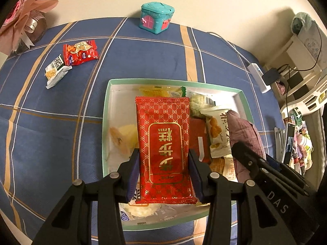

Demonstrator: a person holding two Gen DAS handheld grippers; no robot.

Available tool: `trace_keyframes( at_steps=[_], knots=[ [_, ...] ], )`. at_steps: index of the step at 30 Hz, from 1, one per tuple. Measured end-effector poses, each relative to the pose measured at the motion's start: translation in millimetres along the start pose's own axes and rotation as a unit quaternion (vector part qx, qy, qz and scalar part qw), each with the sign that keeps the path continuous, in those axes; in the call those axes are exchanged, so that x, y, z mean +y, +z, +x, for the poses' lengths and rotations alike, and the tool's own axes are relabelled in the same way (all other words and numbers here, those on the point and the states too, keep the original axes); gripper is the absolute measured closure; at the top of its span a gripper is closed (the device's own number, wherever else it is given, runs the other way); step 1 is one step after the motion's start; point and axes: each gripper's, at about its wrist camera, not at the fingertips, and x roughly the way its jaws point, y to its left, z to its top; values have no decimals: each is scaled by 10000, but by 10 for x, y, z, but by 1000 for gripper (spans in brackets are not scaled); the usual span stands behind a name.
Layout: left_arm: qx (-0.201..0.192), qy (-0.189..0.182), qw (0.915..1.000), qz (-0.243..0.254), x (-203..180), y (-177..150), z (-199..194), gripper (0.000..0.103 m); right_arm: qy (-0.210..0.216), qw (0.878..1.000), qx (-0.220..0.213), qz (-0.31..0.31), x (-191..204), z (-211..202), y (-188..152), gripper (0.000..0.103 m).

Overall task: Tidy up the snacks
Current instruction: 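Carry the red pack and pink bag over the tray with both tools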

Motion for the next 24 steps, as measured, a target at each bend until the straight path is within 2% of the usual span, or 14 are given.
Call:
trace_keyframes(
  at_steps=[7,18,21,24],
  knots=[
    [44,-5,10000,-61,29,12,36,56,-13,10000,31,-35,31,21,-9,62],
    [273,-145,9991,-291,137,-7,184,56,-20,9994,342,14,21,240,-38,62],
    [314,-190,9987,-355,156,-8,204,54,-4,9992,404,42,17,288,-54,60],
    [341,-255,9980,-476,192,-5,205,46,-49,9992,402,45,17,283,-51,60]
  ],
)
